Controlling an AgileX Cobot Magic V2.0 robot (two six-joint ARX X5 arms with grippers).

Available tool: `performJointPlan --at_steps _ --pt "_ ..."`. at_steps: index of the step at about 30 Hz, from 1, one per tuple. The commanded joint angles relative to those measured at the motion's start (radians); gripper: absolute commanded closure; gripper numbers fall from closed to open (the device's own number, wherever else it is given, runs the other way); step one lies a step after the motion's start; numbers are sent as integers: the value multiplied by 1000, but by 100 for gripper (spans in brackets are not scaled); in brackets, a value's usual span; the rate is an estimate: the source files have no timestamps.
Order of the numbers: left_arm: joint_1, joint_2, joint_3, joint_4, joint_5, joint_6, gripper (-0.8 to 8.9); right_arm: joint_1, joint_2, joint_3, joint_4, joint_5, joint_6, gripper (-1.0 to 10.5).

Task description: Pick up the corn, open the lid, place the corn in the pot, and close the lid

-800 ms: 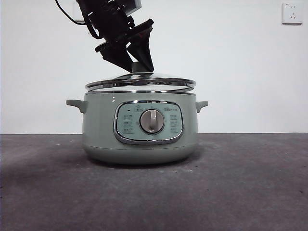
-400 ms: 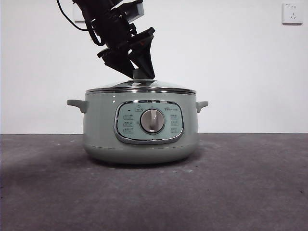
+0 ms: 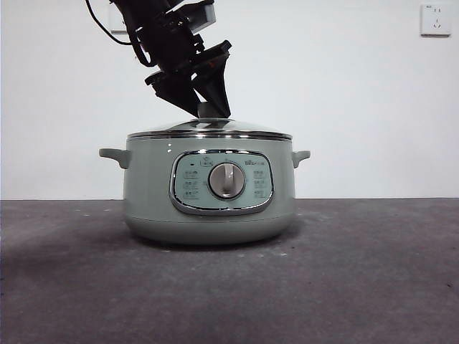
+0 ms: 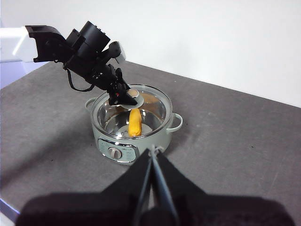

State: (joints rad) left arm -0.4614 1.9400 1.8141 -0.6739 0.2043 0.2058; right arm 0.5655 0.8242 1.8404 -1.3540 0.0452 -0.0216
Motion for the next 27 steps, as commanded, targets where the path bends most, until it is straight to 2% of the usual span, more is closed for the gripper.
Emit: performJointPlan --at_steps 1,3,7,9,22,27 --pt "0 31 -8 -26 -3 -22 804 3 -4 -6 -27 0 10 959" --pt "0 31 -8 -29 -3 -23 743 3 -4 -6 -27 -1 10 959" --pt "0 31 -8 -43 -3 -23 481 3 -4 -6 -27 -4 10 959" --pt "0 31 -8 -46 -3 -23 425 3 -4 -6 -27 -4 10 959" --pt "6 -26 -6 -75 -3 -23 426 3 -4 -6 -27 -4 11 959" --pt "6 -94 -6 -134 12 -23 428 3 -4 -6 -27 -4 10 959"
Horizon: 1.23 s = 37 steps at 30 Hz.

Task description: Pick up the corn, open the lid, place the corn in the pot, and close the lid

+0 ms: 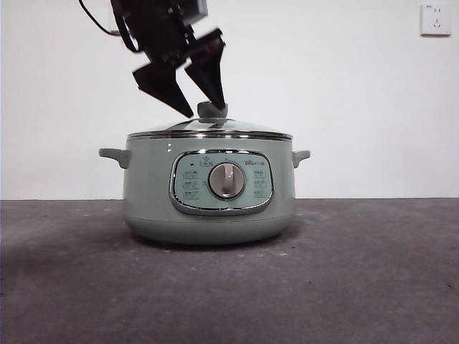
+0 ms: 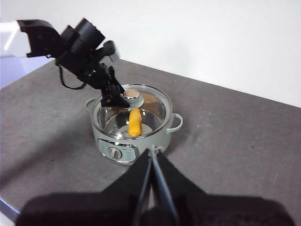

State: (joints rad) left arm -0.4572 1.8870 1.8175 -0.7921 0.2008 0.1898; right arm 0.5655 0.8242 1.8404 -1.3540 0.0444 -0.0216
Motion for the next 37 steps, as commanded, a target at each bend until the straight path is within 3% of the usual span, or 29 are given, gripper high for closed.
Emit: performJointPlan --at_steps 1,5,12,20,29,37 --pt "2 -61 -10 -34 27 -9 428 3 -4 -6 -27 -3 11 959" --pt "2 -166 -10 -118 113 -50 436 3 -2 -6 -27 -3 10 959" --pt "-1 -408 -10 -270 147 -76 449 3 -2 -6 -27 -4 10 959" --pt "-1 -718 -10 -405 147 -85 825 3 2 -6 -27 -73 11 959" --pt "-1 -935 -10 -524 146 -105 822 3 10 -13 -27 -188 11 959" --pt "-1 -976 -10 -524 146 -119 822 3 18 -14 -27 -187 11 959"
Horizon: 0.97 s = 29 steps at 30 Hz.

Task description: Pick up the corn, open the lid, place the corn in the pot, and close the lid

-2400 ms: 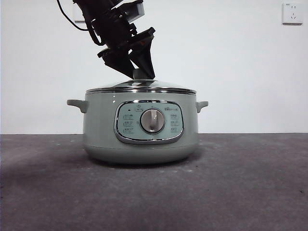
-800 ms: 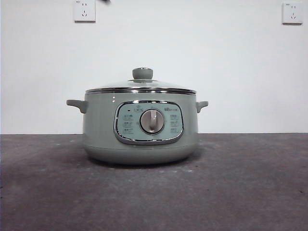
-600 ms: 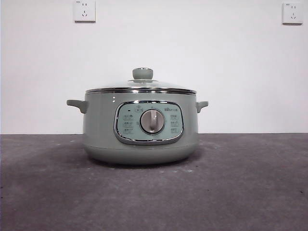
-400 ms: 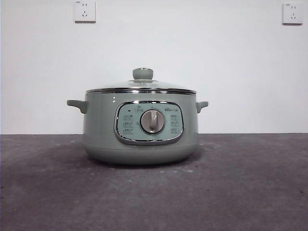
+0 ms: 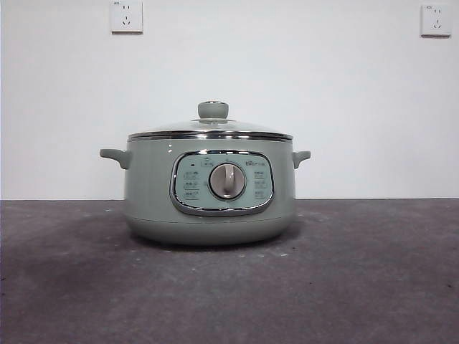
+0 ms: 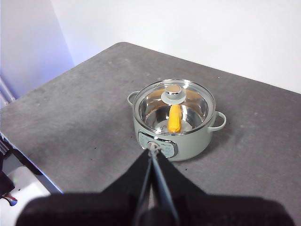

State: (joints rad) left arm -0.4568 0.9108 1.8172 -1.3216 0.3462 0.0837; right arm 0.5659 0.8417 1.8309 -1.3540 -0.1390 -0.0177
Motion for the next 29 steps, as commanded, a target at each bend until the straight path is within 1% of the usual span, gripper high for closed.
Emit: performJointPlan --at_steps 1,25,28,29 --pt "-1 1 -9 6 1 -13 822 3 0 -5 -27 -3 7 959" --pt "-1 96 -10 6 1 -14 816 3 1 -5 -27 1 11 945" --pt "-1 117 -9 10 0 -75 817 3 1 -5 -27 1 11 945" --pt "-1 126 -9 21 -3 -81 817 3 1 -5 -27 1 11 945"
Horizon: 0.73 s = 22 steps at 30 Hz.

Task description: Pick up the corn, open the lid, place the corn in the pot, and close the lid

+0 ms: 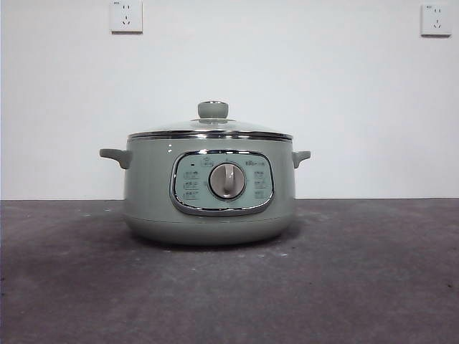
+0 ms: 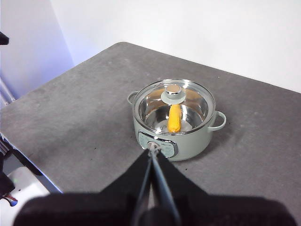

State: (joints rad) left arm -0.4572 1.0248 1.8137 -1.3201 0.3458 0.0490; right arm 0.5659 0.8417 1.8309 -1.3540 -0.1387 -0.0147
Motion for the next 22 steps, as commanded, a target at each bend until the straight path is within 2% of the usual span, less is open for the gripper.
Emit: performJointPlan --at_steps 1,4,7,10,14,16,18,20,22 --pt "0 24 -6 35 -3 -47 817 3 1 -5 -27 0 8 945" --pt "0 60 -6 60 -6 -45 817 3 1 -5 -27 0 8 945" --pt "1 86 -6 93 -62 18 817 3 1 -5 -27 1 8 945" --pt "38 84 -6 228 -85 149 817 3 1 -5 -27 1 8 945" --pt "124 34 -29 467 20 326 817 3 1 -5 -27 1 8 945" --pt "187 -20 -93 624 128 360 817 3 1 -5 -27 1 8 945" --pt "246 -90 -195 765 197 360 817 3 1 -5 -27 1 8 945" --pt "303 -171 -333 892 204 359 817 3 1 -5 -27 1 8 945" --pt "359 -264 -505 1003 164 353 817 3 1 -5 -27 1 8 945"
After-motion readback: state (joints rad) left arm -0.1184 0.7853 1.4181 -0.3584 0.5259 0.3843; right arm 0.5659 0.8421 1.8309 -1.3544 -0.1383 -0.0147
